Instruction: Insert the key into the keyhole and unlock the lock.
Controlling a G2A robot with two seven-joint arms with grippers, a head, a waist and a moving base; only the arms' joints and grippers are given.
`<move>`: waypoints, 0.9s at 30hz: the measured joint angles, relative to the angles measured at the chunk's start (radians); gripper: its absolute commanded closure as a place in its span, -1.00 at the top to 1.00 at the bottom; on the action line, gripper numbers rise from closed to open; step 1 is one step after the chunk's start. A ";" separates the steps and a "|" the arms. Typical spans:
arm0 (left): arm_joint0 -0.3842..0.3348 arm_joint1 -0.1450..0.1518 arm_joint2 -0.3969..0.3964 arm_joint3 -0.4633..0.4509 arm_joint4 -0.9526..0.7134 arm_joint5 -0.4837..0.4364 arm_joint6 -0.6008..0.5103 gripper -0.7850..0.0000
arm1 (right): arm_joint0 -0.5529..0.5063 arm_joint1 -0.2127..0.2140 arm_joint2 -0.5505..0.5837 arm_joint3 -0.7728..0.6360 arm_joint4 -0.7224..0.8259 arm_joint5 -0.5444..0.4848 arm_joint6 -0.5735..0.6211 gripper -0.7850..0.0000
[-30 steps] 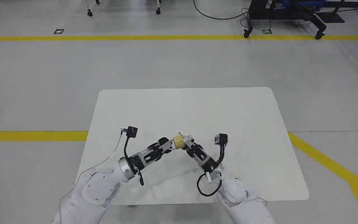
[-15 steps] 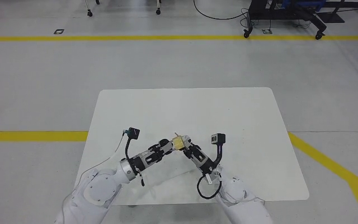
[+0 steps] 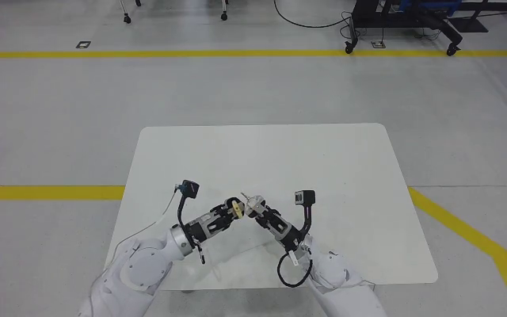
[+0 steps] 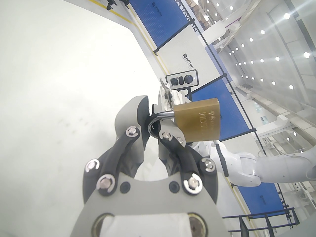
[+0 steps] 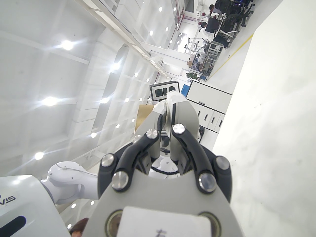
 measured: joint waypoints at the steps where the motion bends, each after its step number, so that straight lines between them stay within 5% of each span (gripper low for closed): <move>1: 0.002 0.000 -0.003 0.000 0.000 -0.004 0.003 -1.00 | -0.001 0.000 0.001 -0.001 -0.002 -0.001 -0.003 -1.00; 11: 0.012 0.006 -0.055 0.014 -0.068 -0.066 -0.019 -1.00 | -0.036 0.005 0.055 -0.036 -0.038 -0.053 -0.061 -1.00; 21: 0.084 0.006 -0.064 -0.115 0.538 0.106 0.296 -1.00 | -0.131 0.025 0.185 -0.169 -0.396 -0.059 -0.204 -1.00; 27: 0.100 0.003 -0.060 -0.131 0.531 0.102 0.307 -1.00 | -0.162 0.025 0.191 -0.209 -0.572 0.001 -0.271 -1.00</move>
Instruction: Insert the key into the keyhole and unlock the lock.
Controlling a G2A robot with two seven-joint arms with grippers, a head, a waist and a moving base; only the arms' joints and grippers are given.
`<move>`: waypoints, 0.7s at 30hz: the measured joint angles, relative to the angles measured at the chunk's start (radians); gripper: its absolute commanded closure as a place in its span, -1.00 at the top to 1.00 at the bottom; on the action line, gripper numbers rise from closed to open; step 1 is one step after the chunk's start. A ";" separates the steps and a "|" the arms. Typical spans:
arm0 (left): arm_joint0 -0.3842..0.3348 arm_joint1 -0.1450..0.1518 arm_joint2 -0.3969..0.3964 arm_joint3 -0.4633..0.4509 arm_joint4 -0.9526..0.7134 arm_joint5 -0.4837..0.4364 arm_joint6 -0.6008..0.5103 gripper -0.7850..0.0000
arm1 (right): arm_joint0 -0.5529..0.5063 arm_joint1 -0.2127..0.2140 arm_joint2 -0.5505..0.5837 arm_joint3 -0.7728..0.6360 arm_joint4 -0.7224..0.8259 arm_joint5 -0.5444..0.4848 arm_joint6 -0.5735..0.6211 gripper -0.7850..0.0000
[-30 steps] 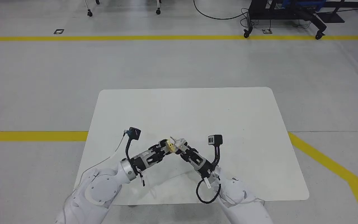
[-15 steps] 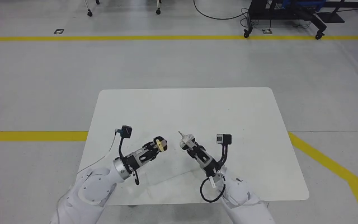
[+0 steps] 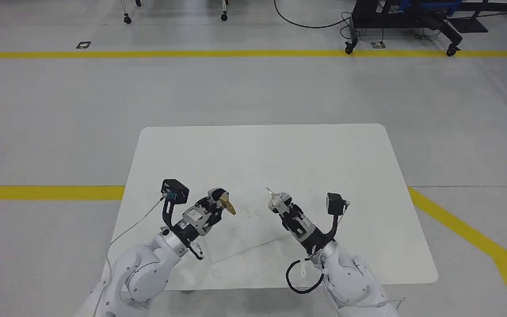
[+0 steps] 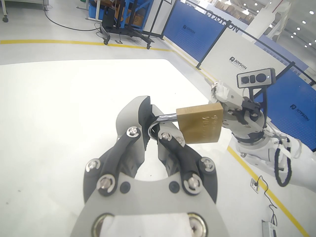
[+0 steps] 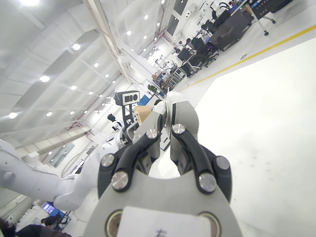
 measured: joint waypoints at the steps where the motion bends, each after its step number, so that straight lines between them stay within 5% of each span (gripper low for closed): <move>1: 0.000 0.000 0.000 0.000 0.001 0.000 0.000 -1.00 | 0.000 0.000 0.000 0.000 0.001 0.000 0.000 -1.00; 16: -0.007 -0.003 0.008 0.024 0.018 -0.001 -0.034 -1.00 | -0.001 0.001 0.005 -0.010 -0.012 0.001 0.003 -1.00; 21: -0.037 0.001 -0.006 0.073 -0.038 -0.057 -0.137 -1.00 | -0.044 0.020 0.062 -0.140 -0.291 -0.050 0.014 -1.00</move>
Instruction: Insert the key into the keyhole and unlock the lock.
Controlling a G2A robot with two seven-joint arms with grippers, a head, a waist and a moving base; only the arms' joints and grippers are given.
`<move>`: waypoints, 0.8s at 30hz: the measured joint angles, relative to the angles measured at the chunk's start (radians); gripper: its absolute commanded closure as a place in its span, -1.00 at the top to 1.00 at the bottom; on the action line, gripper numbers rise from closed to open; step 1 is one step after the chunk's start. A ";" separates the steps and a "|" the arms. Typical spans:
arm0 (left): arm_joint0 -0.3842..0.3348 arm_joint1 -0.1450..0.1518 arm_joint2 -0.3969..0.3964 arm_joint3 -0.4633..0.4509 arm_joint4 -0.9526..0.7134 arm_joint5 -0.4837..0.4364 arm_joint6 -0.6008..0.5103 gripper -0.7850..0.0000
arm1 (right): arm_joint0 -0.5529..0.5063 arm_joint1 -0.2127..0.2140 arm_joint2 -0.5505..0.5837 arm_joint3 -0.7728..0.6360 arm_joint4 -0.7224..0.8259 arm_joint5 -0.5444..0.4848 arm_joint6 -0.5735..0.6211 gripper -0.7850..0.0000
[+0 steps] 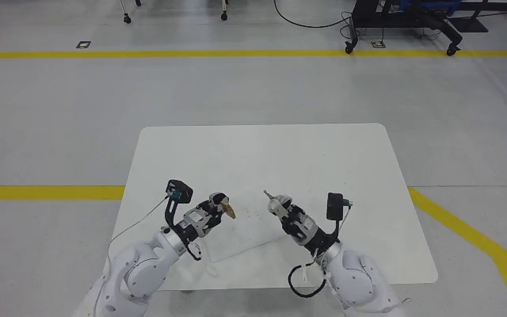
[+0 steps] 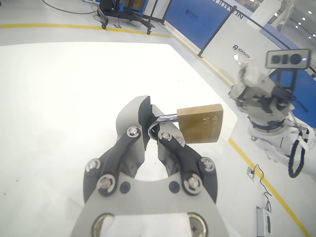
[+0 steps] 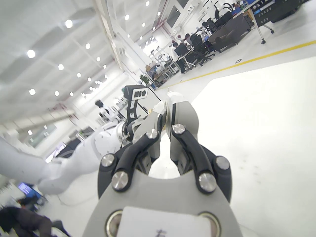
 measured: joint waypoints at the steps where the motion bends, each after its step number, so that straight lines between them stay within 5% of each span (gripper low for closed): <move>1: -0.010 0.001 -0.001 0.008 -0.003 -0.012 -0.026 -1.00 | -0.009 0.003 0.009 -0.026 -0.059 -0.008 0.001 -1.00; 10: -0.157 0.009 0.016 0.104 -0.118 -0.200 -0.334 -1.00 | -0.013 0.023 0.022 -0.178 -0.747 0.064 -0.079 -1.00; 13: -0.183 0.013 0.006 0.131 -0.146 -0.261 -0.367 -1.00 | -0.005 0.023 0.019 -0.167 -0.742 0.072 -0.106 -1.00; 24: -0.183 0.013 0.005 0.130 -0.146 -0.260 -0.368 -1.00 | -0.006 0.023 0.019 -0.167 -0.734 0.071 -0.104 -1.00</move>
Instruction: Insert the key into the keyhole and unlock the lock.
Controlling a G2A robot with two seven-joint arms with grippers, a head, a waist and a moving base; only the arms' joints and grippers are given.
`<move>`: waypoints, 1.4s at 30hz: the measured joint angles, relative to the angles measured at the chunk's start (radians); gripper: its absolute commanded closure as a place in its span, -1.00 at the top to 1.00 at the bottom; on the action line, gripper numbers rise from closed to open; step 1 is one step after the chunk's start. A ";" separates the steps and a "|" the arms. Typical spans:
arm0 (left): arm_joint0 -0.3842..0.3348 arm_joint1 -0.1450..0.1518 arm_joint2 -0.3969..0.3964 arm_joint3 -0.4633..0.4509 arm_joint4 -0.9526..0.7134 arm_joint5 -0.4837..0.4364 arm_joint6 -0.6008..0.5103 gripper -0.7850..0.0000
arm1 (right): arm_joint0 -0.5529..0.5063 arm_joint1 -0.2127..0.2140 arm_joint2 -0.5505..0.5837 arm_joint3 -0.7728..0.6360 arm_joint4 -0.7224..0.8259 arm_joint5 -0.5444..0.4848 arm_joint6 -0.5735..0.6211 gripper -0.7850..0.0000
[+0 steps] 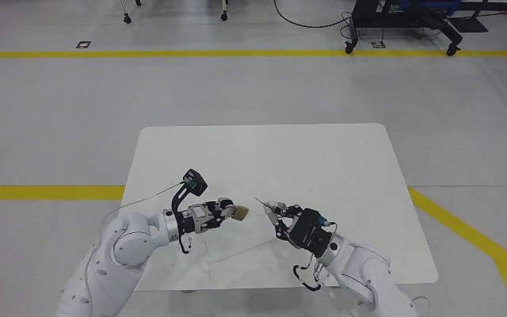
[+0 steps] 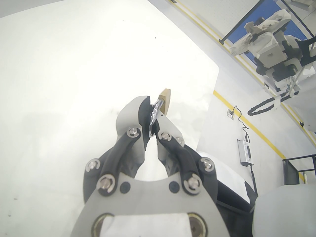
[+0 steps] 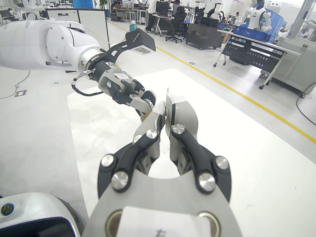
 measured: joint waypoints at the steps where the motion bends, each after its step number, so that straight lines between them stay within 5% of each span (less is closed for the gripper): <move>1: 0.001 0.000 0.001 -0.001 -0.002 0.002 0.002 -1.00 | 0.000 0.000 0.000 0.000 0.000 0.000 0.000 -1.00; 8: -0.011 -0.006 0.025 0.036 -0.334 0.076 -0.111 -1.00 | -0.024 0.010 0.027 -0.055 -0.127 0.047 -0.021 -1.00; 15: -0.104 -0.003 0.017 0.140 -0.730 0.358 -0.397 -1.00 | -0.165 0.044 0.130 -0.133 -0.498 0.101 -0.294 -1.00; 18: -0.137 -0.003 0.025 0.165 -0.727 0.444 -0.419 -1.00 | -0.201 0.053 0.161 -0.132 -0.558 0.125 -0.376 -1.00; 32: -0.126 -0.007 0.035 0.170 -0.757 0.479 -0.433 -1.00 | -0.218 0.058 0.161 -0.117 -0.571 0.137 -0.397 -1.00; 39: -0.250 -0.028 0.065 0.359 -1.149 0.770 -0.692 -1.00 | -0.189 0.063 0.122 -0.082 -0.623 0.108 -0.404 -1.00; 42: -0.319 -0.035 0.105 0.437 -1.182 0.888 -0.792 -1.00 | -0.174 0.068 0.102 -0.075 -0.676 0.102 -0.410 -1.00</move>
